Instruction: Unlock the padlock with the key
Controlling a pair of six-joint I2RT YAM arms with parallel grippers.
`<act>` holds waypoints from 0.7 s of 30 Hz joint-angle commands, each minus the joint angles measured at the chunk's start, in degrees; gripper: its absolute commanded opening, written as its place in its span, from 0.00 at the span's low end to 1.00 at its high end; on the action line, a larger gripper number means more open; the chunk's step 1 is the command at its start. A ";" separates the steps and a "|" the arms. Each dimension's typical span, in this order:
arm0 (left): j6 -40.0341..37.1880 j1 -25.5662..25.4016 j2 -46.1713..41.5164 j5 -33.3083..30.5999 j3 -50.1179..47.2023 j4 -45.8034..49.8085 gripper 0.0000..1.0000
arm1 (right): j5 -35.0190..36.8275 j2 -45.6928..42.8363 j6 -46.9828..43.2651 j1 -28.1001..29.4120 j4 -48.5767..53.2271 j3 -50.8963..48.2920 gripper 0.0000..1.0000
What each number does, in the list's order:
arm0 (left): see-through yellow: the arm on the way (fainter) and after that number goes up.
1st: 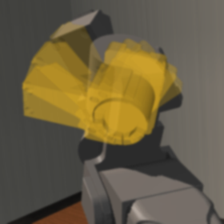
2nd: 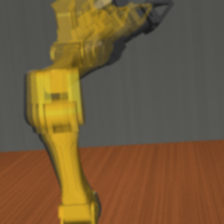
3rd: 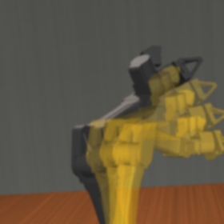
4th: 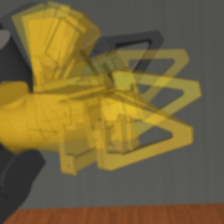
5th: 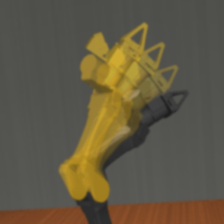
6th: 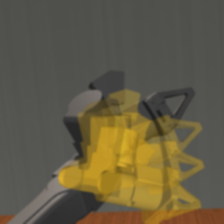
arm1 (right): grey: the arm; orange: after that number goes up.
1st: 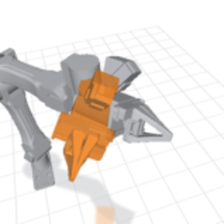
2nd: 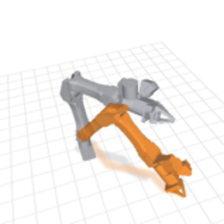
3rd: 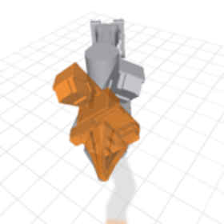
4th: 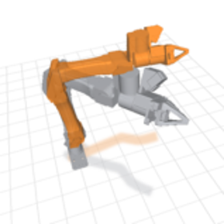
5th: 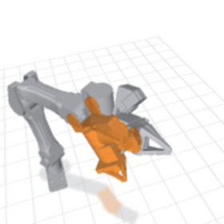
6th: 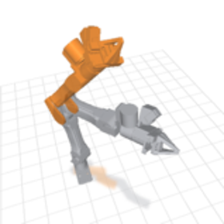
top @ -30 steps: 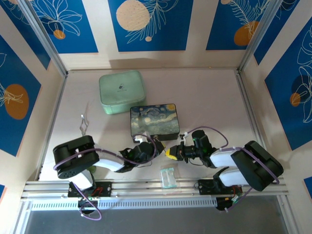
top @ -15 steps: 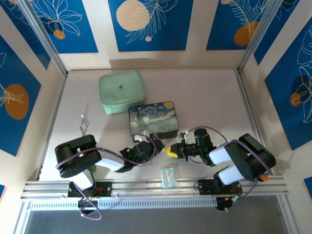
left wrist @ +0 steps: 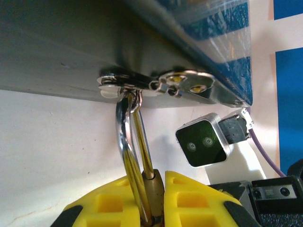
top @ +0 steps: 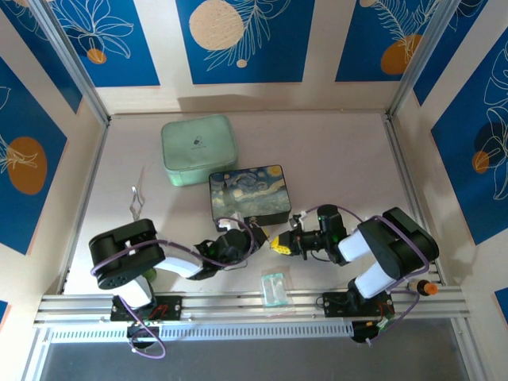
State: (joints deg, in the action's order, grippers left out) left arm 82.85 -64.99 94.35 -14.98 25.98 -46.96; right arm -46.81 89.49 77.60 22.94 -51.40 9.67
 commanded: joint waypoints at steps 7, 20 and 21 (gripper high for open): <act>1.35 -0.31 -1.58 7.04 2.62 1.21 0.00 | -1.22 0.23 -0.87 -1.51 -0.41 3.21 0.00; 7.80 -0.57 4.33 5.88 0.85 -13.83 0.00 | 6.60 3.87 4.47 1.22 -9.06 -0.11 0.00; 8.02 -0.57 4.53 6.14 0.83 -14.27 0.00 | 6.22 5.10 5.19 0.68 -10.93 -0.05 0.00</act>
State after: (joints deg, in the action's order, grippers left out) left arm 83.05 -64.62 97.17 -16.25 26.76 -50.76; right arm -44.16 91.79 80.42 24.18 -56.34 9.30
